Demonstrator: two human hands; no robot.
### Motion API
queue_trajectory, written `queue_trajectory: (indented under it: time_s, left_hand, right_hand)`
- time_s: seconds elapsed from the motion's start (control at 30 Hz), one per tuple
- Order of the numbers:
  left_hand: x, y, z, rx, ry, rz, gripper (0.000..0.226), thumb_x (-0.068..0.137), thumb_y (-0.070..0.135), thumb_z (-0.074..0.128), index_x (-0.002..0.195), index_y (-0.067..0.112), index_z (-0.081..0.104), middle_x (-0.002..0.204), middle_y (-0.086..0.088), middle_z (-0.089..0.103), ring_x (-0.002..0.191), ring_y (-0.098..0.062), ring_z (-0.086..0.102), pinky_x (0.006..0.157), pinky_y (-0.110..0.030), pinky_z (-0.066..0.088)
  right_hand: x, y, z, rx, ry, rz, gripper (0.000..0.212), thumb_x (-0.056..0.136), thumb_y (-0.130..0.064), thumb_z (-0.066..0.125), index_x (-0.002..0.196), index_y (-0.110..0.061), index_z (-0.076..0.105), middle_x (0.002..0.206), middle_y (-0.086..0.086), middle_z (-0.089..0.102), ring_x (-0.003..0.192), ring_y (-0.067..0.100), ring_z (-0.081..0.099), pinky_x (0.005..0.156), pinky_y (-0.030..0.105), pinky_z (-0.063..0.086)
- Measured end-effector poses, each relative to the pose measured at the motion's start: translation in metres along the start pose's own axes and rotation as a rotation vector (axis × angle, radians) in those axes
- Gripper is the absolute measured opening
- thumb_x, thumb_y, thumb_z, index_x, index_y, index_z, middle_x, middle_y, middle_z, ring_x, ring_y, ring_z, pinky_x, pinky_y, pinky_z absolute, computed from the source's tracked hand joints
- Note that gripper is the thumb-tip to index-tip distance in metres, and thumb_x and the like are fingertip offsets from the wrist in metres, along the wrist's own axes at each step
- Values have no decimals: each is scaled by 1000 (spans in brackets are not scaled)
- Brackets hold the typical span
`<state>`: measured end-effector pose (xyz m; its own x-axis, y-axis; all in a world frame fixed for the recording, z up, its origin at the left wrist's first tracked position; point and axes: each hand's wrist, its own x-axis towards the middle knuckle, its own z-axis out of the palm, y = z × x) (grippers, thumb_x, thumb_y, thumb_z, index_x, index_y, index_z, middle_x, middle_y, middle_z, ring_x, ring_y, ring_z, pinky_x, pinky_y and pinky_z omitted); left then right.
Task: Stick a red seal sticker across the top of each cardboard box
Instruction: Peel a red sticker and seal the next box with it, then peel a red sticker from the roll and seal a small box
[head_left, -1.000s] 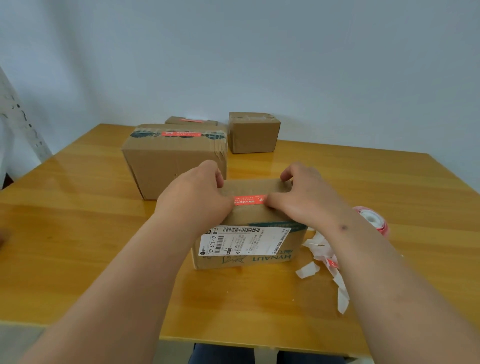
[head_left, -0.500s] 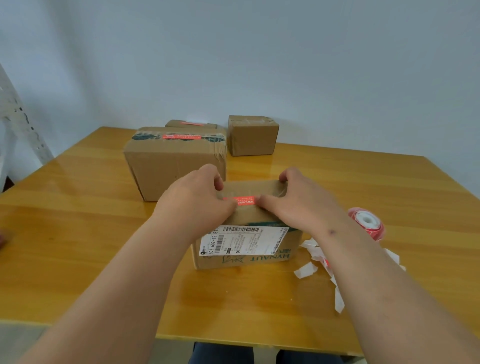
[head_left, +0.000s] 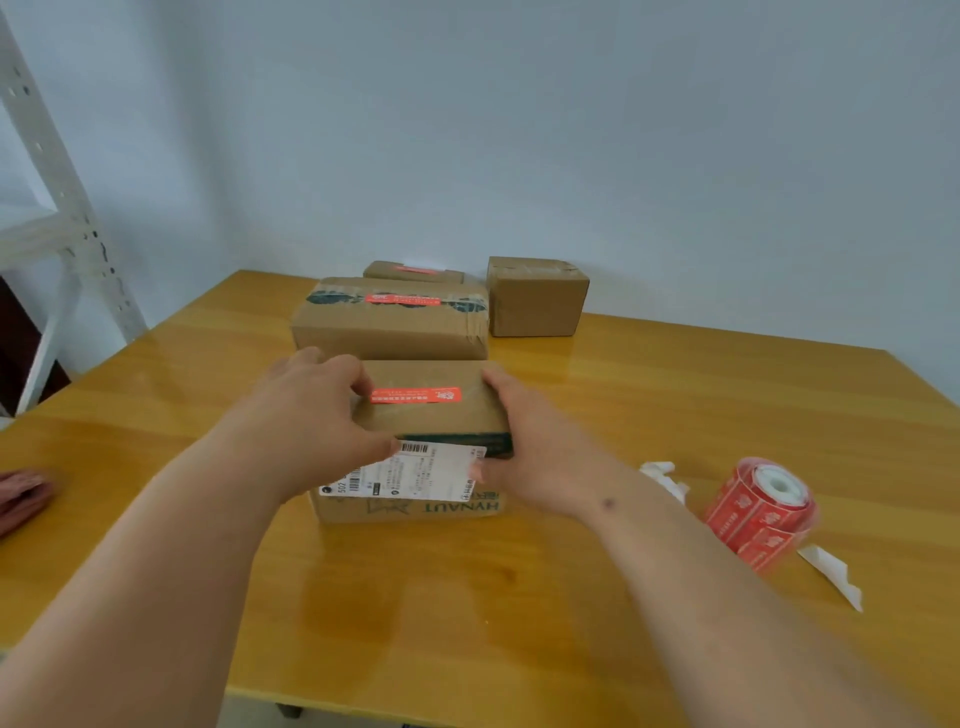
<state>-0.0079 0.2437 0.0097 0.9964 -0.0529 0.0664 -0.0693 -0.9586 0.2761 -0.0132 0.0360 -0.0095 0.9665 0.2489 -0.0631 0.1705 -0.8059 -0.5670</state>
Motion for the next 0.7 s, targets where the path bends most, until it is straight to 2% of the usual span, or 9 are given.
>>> queue_trajectory:
  time_s: [0.1, 0.2, 0.27, 0.37, 0.47, 0.53, 0.57, 0.63, 0.7]
  left_hand:
    - [12, -12, 4, 14, 61, -22, 44, 77, 37, 70, 116, 33, 52, 105, 9, 37, 109, -16, 35, 83, -30, 38]
    - [22, -17, 4, 34, 76, -53, 37, 75, 25, 66, 107, 30, 48, 109, 6, 41, 101, -15, 33, 85, -35, 43]
    - [25, -16, 2, 99, 45, -92, 37, 75, 23, 61, 106, 30, 43, 112, 4, 41, 102, -17, 35, 87, -37, 41]
    - [24, -5, 0, 139, -30, -102, 58, 74, 24, 58, 124, 36, 32, 124, 5, 37, 117, -20, 35, 102, -43, 30]
    - [22, 19, -6, 38, -28, -23, 66, 74, 28, 56, 132, 41, 25, 133, 7, 33, 127, -19, 30, 109, -44, 20]
    - [29, 39, -10, -32, 12, 81, 57, 80, 27, 53, 131, 41, 30, 135, 8, 34, 128, -17, 30, 109, -43, 19]
    - [34, 51, -11, -66, 14, 131, 53, 83, 26, 52, 131, 40, 33, 136, 9, 35, 128, -16, 31, 109, -42, 19]
    - [53, 73, -9, -117, 4, 202, 48, 86, 24, 50, 130, 38, 39, 136, 10, 38, 129, -16, 34, 108, -42, 22]
    - [82, 96, 0, -145, -41, 242, 46, 87, 24, 50, 131, 34, 43, 136, 7, 44, 128, -19, 39, 110, -44, 28]
  right_hand:
    - [20, -6, 9, -18, 29, -39, 98, 80, -26, 75, 152, -33, 7, 150, -8, 32, 131, 15, 40, 103, 33, 40]
    - [33, -10, 13, -49, 35, -55, 97, 78, -31, 76, 150, -35, 10, 149, -9, 29, 128, 15, 44, 98, 31, 44]
    - [38, -12, 16, -70, 44, -60, 97, 77, -36, 76, 148, -38, 11, 145, -10, 30, 123, 15, 47, 95, 31, 47]
    - [38, -13, 21, -161, 46, -88, 99, 75, -47, 75, 147, -42, 6, 142, -10, 30, 115, 15, 52, 90, 32, 51]
    - [35, -11, 4, -124, -113, -51, 104, 72, -48, 75, 145, -50, 0, 151, -19, 19, 123, 15, 48, 96, 35, 47]
    - [34, -4, -23, 117, -205, 29, 90, 79, -33, 71, 146, -50, 13, 150, -19, 26, 124, 10, 47, 96, 31, 44]
    - [35, 2, -36, 220, -173, 62, 76, 83, -26, 66, 143, -49, 24, 145, -18, 35, 119, 8, 50, 92, 30, 45]
    - [44, 21, -54, 263, 0, 120, 53, 87, -17, 55, 131, -42, 43, 132, -16, 47, 110, 7, 53, 87, 29, 46]
    - [62, 42, -61, 166, 127, 165, 44, 88, -11, 49, 126, -32, 50, 131, -11, 50, 113, 10, 51, 89, 30, 46]
